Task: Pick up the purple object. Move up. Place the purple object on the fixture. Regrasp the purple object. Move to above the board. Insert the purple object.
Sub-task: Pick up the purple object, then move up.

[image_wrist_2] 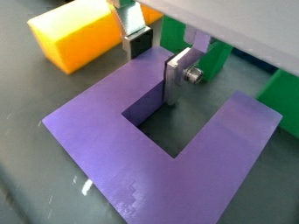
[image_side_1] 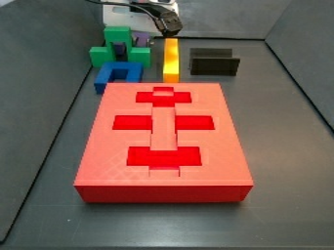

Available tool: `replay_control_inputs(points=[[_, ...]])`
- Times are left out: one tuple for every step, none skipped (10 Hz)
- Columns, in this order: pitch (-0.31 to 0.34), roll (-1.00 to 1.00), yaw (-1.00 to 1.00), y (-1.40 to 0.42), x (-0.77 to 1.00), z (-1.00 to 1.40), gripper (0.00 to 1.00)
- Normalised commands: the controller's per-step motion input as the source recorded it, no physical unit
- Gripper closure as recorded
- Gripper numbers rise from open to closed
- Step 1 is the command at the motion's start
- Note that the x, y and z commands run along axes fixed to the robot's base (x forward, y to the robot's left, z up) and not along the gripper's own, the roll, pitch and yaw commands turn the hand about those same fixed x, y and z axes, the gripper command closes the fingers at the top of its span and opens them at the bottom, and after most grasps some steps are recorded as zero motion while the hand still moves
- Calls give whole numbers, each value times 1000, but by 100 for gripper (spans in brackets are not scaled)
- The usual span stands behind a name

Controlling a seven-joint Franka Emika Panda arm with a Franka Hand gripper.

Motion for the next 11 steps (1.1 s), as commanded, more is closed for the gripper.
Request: replay_control_inputs(points=[[0,0,0,0,0,0,100],[0,0,0,0,0,0,100],[0,0,0,0,0,0,100],[0,0,0,0,0,0,100],[0,0,0,0,0,0,100],[0,0,0,0,0,0,100],[0,0,0,0,0,0,100],[0,0,0,0,0,0,100],[0,0,0,0,0,0,100],[0,0,0,0,0,833,100],[12,4,39,38,-22,812,100]])
